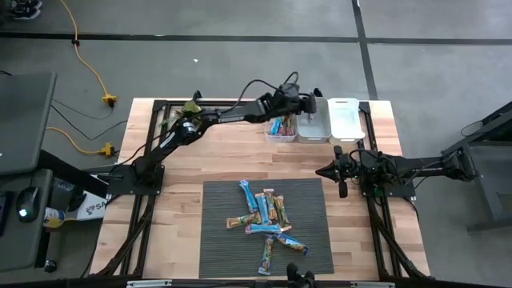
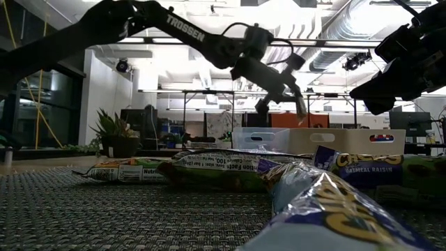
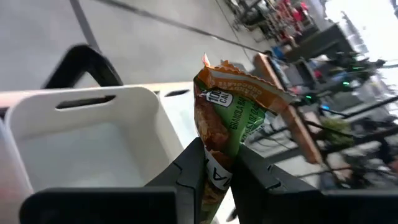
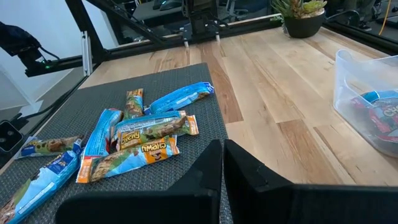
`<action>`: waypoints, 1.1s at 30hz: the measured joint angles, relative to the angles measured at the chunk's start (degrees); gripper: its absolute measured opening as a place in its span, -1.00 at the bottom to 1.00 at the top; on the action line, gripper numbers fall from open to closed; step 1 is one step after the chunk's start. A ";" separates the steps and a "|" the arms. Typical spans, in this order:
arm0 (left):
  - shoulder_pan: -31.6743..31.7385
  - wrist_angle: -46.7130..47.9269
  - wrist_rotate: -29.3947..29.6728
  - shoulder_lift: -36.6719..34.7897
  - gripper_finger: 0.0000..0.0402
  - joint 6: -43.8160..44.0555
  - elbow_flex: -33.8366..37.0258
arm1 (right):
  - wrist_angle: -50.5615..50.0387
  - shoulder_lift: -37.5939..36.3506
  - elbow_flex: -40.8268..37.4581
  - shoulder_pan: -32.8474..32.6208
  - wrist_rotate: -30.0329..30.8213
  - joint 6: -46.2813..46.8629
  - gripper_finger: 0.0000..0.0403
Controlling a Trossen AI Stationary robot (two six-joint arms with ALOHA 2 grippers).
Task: Pick and place Granola Bars by type
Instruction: Put the orange granola bar into the gray bin
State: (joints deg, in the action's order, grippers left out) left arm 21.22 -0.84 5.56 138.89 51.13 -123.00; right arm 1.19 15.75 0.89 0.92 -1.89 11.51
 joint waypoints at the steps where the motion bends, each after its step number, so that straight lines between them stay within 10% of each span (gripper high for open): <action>1: -0.44 0.30 1.59 0.00 -0.72 -0.86 0.00 | 0.00 0.00 0.00 -0.02 0.00 0.00 -1.00; 12: -4.55 2.32 14.14 0.04 -0.72 -11.92 -0.02 | 0.00 0.00 0.00 0.01 0.00 0.00 -1.00; 33: -5.07 7.00 10.75 0.04 -0.16 -13.57 -0.02 | -0.02 0.00 0.00 -0.01 0.00 0.00 -1.00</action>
State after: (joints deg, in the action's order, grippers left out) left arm 16.14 6.15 16.31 138.93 37.56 -123.02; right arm 1.17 15.75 0.89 0.91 -1.89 11.51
